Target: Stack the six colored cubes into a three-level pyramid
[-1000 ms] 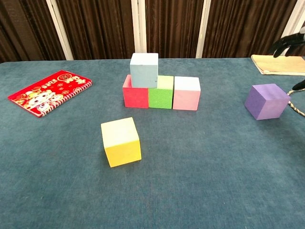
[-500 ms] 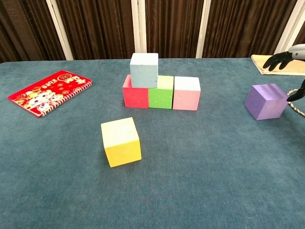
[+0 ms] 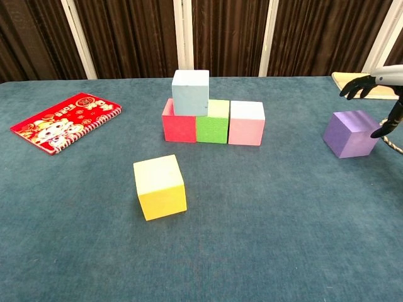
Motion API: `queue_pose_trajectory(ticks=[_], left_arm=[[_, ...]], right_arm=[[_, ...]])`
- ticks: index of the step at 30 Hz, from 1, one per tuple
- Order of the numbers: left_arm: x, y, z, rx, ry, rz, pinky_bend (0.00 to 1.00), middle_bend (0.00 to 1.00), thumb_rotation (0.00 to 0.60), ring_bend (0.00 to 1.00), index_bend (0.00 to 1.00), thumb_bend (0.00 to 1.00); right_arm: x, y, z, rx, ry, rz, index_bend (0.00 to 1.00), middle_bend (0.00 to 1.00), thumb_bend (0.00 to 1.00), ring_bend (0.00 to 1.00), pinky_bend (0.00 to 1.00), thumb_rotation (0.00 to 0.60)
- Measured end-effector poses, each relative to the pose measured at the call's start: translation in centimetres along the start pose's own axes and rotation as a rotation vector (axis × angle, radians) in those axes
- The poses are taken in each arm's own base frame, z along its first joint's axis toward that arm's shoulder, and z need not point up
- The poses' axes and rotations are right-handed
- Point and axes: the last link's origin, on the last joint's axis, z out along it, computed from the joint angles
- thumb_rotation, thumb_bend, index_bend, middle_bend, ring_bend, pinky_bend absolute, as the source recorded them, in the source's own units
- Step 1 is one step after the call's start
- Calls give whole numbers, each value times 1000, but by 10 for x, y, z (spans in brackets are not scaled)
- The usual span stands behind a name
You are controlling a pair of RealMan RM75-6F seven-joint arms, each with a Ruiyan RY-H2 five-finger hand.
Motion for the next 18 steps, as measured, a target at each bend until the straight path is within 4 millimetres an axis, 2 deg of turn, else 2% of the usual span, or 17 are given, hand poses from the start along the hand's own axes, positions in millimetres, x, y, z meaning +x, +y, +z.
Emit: queue_pose_trajectory(ticks=[13,18], left_arm=[[1,-2,1,1,2,-7,0,108,600,7,157,316],[1,-2,1,1,1,-5,0,108,600,7,158,316]], right_arm=[[-5,-4,6,7,-11,-1,175,187,94,172,0,600],[-7,-5,9,6,-12,-2,219,225,94,174,0,600]])
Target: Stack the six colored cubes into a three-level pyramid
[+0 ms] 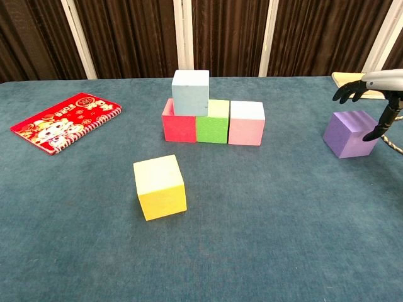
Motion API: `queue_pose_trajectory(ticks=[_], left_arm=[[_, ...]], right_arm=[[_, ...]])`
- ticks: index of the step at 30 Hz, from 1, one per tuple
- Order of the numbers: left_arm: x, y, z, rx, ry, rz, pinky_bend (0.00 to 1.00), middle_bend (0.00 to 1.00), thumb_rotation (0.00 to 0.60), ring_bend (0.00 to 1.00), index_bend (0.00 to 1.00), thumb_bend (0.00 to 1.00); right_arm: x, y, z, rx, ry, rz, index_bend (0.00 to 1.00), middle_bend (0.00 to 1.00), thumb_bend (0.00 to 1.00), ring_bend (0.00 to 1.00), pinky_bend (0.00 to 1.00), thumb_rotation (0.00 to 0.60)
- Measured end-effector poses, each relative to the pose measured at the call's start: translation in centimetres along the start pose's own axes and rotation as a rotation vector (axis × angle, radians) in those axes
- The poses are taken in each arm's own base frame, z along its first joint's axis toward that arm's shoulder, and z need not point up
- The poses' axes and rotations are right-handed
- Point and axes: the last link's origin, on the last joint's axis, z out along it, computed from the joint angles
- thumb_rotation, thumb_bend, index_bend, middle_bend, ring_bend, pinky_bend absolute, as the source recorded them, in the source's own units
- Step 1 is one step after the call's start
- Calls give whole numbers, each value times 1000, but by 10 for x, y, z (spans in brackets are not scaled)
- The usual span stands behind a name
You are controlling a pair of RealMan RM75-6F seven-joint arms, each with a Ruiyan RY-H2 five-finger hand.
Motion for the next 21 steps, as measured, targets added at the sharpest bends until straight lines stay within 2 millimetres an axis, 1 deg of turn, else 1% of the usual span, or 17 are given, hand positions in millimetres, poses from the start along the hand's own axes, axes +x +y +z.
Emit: queue_pose_trajectory(ticks=[2,8,14,21], left_arm=[[0,0,0,0,-1,0,0,108,600,7,158,316],[-1,0,0,0,-3,3,0,108,600,7,158,316],[-1,1,-1,-2,-4,6,0,108,600,7,158,316],[-2,2,-1,-3,-7,8,0,107,600,7,157,316]], right_arm=[[0,1,1,-3,1,0,246,243,105,177,0,600],[-1,2,3,-11,6,1,309,264,190,194,0,600],[-3,5,5,-22,11,6,328,272,244,206,0,600],[-4,7,6,-28,19,20,335,302,259,217,0,600]])
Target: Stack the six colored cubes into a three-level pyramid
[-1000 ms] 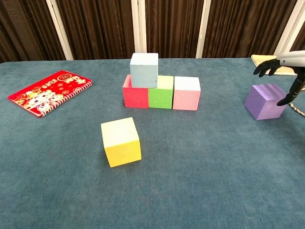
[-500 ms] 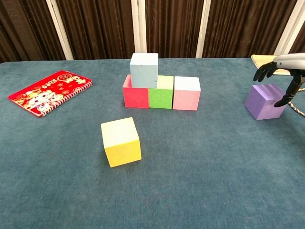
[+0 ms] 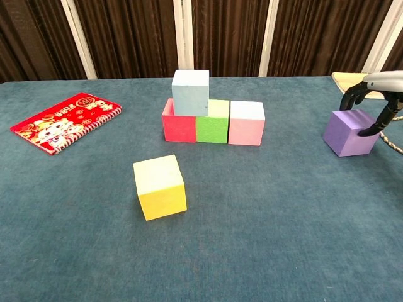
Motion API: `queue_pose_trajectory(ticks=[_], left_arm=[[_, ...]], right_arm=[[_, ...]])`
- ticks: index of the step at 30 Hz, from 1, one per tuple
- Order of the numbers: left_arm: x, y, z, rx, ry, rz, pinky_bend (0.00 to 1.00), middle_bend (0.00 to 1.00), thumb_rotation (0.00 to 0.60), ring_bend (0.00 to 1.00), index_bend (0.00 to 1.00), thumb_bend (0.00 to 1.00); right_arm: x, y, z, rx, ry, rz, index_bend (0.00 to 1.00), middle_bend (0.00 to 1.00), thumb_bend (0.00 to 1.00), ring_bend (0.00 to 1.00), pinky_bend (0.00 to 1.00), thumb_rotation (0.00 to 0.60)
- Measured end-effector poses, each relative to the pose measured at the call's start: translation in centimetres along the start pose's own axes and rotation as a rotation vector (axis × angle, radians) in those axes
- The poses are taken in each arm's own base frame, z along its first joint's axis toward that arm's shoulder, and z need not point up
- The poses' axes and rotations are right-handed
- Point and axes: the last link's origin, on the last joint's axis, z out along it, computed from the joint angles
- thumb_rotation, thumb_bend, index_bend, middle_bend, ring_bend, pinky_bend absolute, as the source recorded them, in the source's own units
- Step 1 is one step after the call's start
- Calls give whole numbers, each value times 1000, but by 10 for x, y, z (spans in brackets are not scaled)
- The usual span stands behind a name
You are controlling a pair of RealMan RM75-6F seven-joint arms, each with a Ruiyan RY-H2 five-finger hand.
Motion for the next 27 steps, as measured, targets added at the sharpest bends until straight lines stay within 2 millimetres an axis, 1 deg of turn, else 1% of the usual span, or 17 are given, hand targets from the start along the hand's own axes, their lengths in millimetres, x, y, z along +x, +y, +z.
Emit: queue_pose_trajectory(ticks=[4,7,9,14,18,27], left_arm=[[-1,1,0,-2,-6,-1,0,106,600,7,157,316],[-1,1,0,-2,-8,-1,0,105,600,7,157,316],[-2,1,0,-3,-10,-1,0,104,600,7,157,316],[-3,2,-1,-5,-17,-1,0,102,600,7,157,316],[-4,2,-1,-6,-20,-1,0,101,600,7,157,316],[-5,3,-1,-9,-26,-1,0,98,600,7,157,316]], right_arm=[[-1,0,0,1,-3,5,335,302,265,217,0,600],[-3,0,1,0,-9,12,335,319,284,226,0,600],[-4,0,1,1,-12,11,335,353,310,238,0,600],[-5,-1,1,4,-10,17,342,431,322,276,0,600],[-4,-2,1,10,0,25,348,493,356,309,0,600],[5,-5,-2,26,17,33,380,499,374,312,0,600]])
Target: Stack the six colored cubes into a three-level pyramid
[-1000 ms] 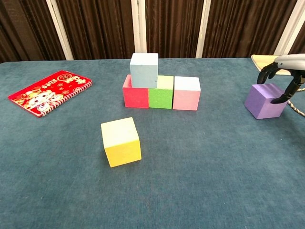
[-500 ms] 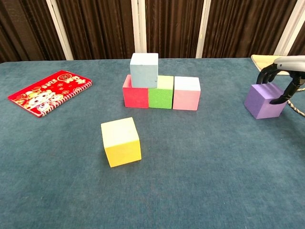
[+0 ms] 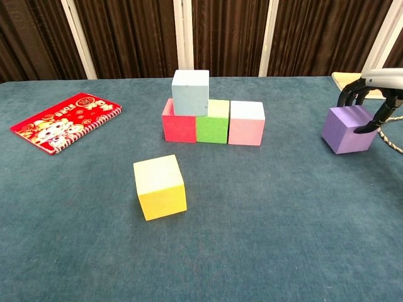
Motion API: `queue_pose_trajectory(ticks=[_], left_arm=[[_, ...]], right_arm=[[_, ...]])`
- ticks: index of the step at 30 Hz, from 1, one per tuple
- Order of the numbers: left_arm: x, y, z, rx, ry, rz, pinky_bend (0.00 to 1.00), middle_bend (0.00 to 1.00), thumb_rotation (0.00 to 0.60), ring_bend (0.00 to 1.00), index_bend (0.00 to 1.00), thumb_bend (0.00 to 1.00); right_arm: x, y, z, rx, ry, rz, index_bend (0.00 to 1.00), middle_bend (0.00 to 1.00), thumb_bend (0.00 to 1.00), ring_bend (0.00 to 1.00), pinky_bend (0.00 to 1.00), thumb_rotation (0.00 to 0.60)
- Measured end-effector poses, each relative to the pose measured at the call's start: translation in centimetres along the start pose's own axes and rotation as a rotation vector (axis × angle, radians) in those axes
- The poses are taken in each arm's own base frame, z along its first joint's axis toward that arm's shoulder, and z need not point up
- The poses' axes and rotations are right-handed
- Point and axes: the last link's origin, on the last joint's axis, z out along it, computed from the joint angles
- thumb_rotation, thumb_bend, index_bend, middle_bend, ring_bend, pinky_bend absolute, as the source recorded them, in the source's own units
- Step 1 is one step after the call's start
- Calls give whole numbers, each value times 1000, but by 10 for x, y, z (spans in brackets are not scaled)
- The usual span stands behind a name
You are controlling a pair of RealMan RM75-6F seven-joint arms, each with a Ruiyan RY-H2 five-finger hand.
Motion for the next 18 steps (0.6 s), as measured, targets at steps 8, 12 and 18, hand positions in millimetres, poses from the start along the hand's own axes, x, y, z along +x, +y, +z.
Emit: queue_pose_trajectory(ticks=[8,12,18], left_arm=[[3,-2,1,6,11,-10,0,98,600,7,157,316],[4,-3,2,9,12,-17,0,98,600,7,157,316],[2,-2,2,3,-2,-25,0,97,600,7,158,316]], right_arm=[[20,-6,-8,20,17,3,389,499,387,312,0,600],[38,-15,-15,35,28,26,389,499,387,312,0,600],[68,-36,-19,43,36,37,390,499,387,312,0,600]])
